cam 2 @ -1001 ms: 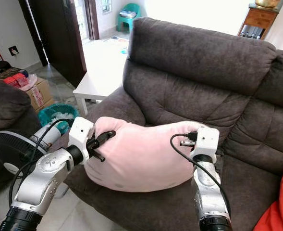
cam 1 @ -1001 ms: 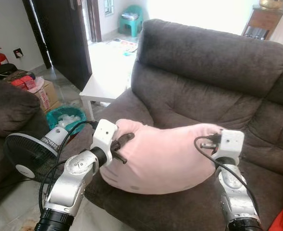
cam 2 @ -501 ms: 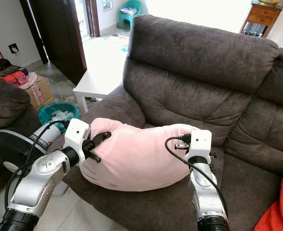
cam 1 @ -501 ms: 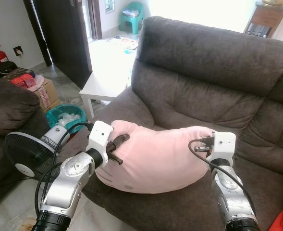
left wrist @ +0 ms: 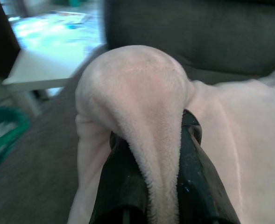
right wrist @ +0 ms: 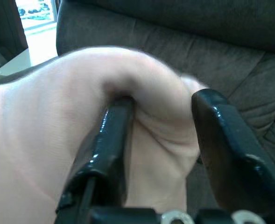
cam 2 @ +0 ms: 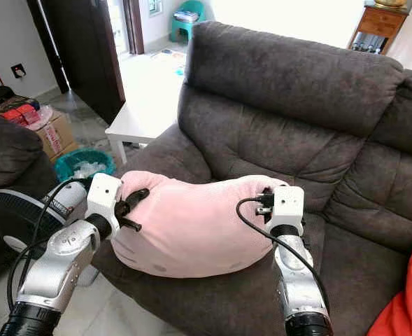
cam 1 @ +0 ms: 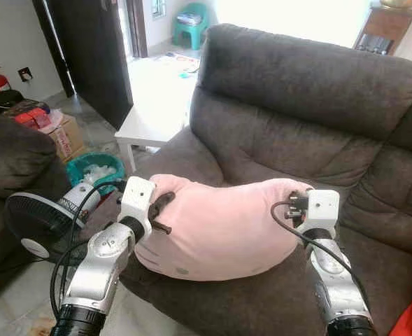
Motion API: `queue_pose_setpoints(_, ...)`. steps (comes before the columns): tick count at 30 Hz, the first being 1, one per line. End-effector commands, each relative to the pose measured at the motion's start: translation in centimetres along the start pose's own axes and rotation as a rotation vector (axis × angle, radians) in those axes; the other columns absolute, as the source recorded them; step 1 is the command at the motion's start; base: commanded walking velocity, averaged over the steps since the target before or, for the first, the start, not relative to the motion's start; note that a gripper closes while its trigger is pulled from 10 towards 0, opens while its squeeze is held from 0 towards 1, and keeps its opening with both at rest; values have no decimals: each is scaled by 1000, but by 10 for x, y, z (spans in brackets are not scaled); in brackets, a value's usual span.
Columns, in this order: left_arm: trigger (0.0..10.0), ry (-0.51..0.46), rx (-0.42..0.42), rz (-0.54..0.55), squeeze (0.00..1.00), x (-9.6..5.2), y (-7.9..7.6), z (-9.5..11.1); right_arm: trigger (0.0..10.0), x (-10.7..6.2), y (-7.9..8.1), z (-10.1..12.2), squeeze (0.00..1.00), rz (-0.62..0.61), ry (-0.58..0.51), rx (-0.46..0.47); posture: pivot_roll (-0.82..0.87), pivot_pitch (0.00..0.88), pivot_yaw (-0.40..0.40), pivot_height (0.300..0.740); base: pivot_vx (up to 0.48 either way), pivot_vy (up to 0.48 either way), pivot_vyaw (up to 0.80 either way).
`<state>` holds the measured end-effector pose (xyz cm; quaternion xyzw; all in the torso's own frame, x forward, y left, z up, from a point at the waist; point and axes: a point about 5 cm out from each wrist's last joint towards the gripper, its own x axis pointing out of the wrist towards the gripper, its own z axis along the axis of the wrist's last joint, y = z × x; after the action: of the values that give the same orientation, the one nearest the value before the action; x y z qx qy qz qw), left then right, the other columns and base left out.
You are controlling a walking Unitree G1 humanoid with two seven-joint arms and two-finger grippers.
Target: Move the pillow to the sofa from floor
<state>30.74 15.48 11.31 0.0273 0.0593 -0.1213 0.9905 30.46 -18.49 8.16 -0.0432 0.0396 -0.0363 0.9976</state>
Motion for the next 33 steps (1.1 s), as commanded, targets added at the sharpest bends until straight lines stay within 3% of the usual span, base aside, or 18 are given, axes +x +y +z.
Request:
queue_pose_setpoints(1, 10000, -16, -27, 203, 0, -2, 29, -1, 10000, 3, 1, 11, 75, 0, -42, -9, 146, 21, -70, 740, 0, 0, 0)
queue_pose_setpoints(2, 10000, -16, -27, 203, 0, -2, 29, -1, 10000, 3, 1, 11, 75, 0, -42, -9, 146, 21, -70, 740, 0, 0, 0)
queue_pose_setpoints(3, 10000, -18, -43, 261, 0, -4, 37, -3, 10000, 3, 1, 11, 0, -3, -42, -10, 146, 21, -70, 740, 0, 0, 0)
queue_pose_setpoints(8, 10000, -20, -104, 482, 0, -15, 65, -11, 10000, 3, 0, 11, 0, -7, -44, -13, 143, 22, -69, 740, 0, 0, 0)
queue_pose_setpoints(9, 10000, -10, -146, 575, 0, -21, 74, -17, 10000, 2, -1, 10, 0, -8, -42, -14, 145, 23, -70, 740, 0, 0, 0)
queue_pose_setpoints(11, 10000, 5, -144, 623, 0, -25, 78, -21, 10000, 2, -1, 9, 0, -10, -39, -15, 146, 24, -70, 740, 0, 0, 0)
queue_pose_setpoints(15, 10000, 17, -168, 527, 0, -17, 64, -25, 10000, 1, -1, 6, 0, -12, -29, -18, 143, 24, -73, 740, 0, 0, 0)
queue_pose_setpoints(18, 10000, -5, -168, 322, 0, -3, 41, -17, 10000, -1, -3, 0, 0, -26, -7, -23, 144, 24, -74, 740, 0, 0, 0)
queue_pose_setpoints(19, 10000, -5, -168, 322, 0, -3, 41, -17, 10000, -1, -3, 0, 0, -26, -7, -23, 144, 24, -74, 740, 0, 0, 0)
queue_pose_setpoints(20, 10000, -30, -135, 192, 0, 4, 26, -9, 10000, -2, -6, -6, 0, -39, 13, -27, 142, 24, -73, 740, 0, 0, 0)
queue_pose_setpoints(21, 10000, -45, -141, 131, 0, 8, 18, -3, 10000, -4, -9, -11, 0, -49, 28, -30, 142, 23, -73, 740, 0, 0, 0)
queue_pose_setpoints(28, 10000, -55, -86, 36, 0, 24, 16, 17, 10000, -13, -12, -31, 0, -71, 96, -25, 144, 24, -77, 740, 0, 0, 0)
queue_pose_setpoints(33, 10000, -69, -102, 65, 0, 40, 23, 34, 10000, -17, -10, -44, 0, -73, 138, -25, 152, 21, -81, 740, 0, 0, 0)
